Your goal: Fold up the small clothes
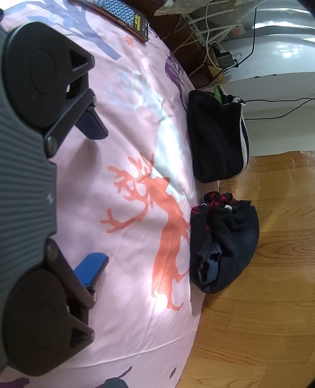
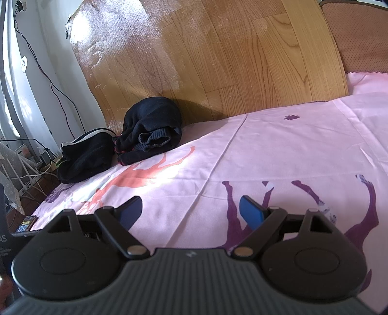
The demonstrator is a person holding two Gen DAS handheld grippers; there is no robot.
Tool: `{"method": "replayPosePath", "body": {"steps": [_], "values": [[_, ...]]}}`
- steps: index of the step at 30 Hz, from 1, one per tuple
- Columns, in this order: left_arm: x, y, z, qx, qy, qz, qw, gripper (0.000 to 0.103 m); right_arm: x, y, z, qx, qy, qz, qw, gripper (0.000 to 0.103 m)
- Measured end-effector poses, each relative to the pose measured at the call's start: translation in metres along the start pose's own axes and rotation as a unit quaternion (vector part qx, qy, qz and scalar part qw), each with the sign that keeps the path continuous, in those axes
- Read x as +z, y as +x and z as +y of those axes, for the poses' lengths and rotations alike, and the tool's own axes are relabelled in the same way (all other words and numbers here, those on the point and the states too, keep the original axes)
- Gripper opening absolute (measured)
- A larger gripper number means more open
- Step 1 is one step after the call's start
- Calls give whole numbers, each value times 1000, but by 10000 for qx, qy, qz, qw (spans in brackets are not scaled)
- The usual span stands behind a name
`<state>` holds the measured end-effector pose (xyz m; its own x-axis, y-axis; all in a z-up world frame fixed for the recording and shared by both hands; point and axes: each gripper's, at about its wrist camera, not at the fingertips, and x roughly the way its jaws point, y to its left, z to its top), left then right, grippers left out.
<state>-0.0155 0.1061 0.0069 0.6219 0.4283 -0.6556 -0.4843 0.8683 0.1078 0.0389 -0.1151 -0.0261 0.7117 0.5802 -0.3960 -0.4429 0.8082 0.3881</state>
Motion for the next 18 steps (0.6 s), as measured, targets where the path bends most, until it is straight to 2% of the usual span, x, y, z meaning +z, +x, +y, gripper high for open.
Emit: {"method": "replayPosePath", "body": {"steps": [18], "values": [[0,0,1,-5,-7,2,10000,103,0,0,0,1,4,1,10000,89]]}}
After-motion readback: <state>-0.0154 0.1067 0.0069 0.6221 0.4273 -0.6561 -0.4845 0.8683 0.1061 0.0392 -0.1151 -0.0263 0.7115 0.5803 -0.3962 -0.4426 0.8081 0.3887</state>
